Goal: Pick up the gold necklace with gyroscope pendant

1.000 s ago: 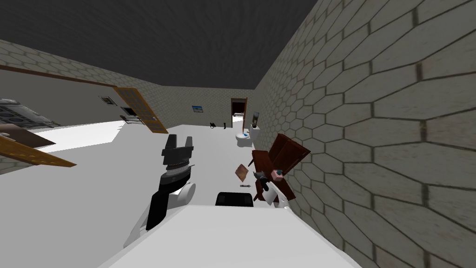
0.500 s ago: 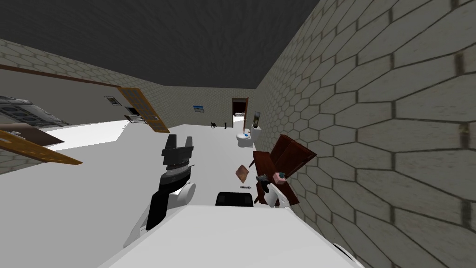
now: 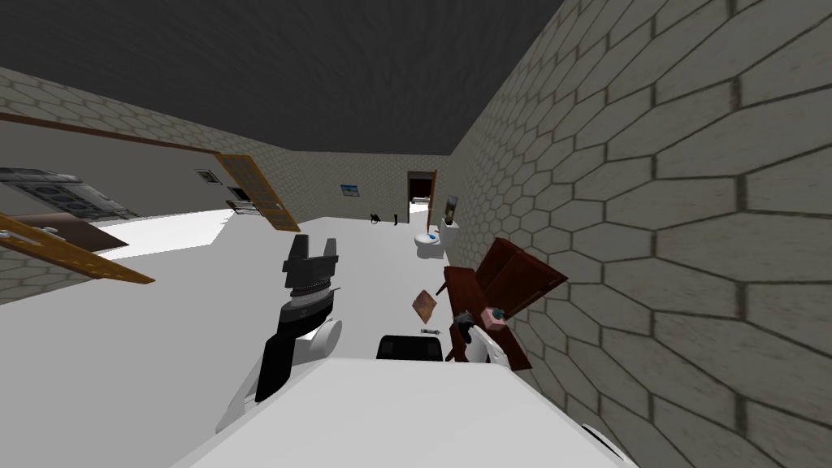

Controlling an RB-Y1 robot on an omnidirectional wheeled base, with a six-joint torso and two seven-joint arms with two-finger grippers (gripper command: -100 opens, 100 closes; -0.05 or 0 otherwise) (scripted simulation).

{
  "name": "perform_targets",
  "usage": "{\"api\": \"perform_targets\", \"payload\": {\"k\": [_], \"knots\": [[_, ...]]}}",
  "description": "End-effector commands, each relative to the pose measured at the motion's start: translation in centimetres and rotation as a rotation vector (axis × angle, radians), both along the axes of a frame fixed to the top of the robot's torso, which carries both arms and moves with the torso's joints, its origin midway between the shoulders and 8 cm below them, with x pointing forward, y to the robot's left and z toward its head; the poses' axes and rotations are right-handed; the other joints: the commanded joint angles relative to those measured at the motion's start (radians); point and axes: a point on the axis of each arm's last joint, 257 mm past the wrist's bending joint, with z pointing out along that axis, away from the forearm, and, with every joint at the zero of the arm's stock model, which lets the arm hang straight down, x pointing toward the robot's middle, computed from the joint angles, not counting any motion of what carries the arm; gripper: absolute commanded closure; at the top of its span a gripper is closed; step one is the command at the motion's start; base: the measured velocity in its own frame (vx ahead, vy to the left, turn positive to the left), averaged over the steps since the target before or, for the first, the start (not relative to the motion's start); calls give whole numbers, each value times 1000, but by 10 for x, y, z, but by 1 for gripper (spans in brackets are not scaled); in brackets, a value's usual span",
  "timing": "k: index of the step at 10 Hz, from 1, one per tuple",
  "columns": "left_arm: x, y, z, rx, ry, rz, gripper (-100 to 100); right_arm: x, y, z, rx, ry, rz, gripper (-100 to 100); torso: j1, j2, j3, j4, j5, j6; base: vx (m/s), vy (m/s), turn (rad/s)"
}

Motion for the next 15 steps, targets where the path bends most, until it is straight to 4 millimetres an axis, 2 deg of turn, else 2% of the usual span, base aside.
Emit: {"api": "perform_targets", "payload": {"k": [1,2,3,5,6,7,8,15], "knots": [[0,0,0,0,0,0,0,-2,-7,-6,-26,20,9,-100,0,0,0,0,0,0,43,-13,20],[0,0,0,0,0,0,0,-2,-7,-6,-26,20,9,-100,0,1,0,0,0,0,13,-2,0],[0,0,0,0,0,0,0,-17,-17,-16,-76,66,28,-100,1,3,1,1,0,0,34,-3,49],[0,0,0,0,0,0,0,-33,-22,-26,-104,108,40,-100,1,1,1,0,0,0,45,-11,36],[0,0,0,0,0,0,0,-26,-21,-22,-94,92,35,-100,1,1,1,0,0,0,18,-5,2],[0,0,0,0,0,0,0,-27,-21,-23,-97,96,37,0,1,3,1,1,0,0,0,0,0],[0,0,0,0,0,0,0,-27,-24,-26,-100,91,37,-100,1,4,2,1,0,0,19,-1,-16],[0,0,0,0,0,0,0,-35,-30,-40,-98,92,48,-100,2,2,1,1,0,0,35,7,-15]]}}
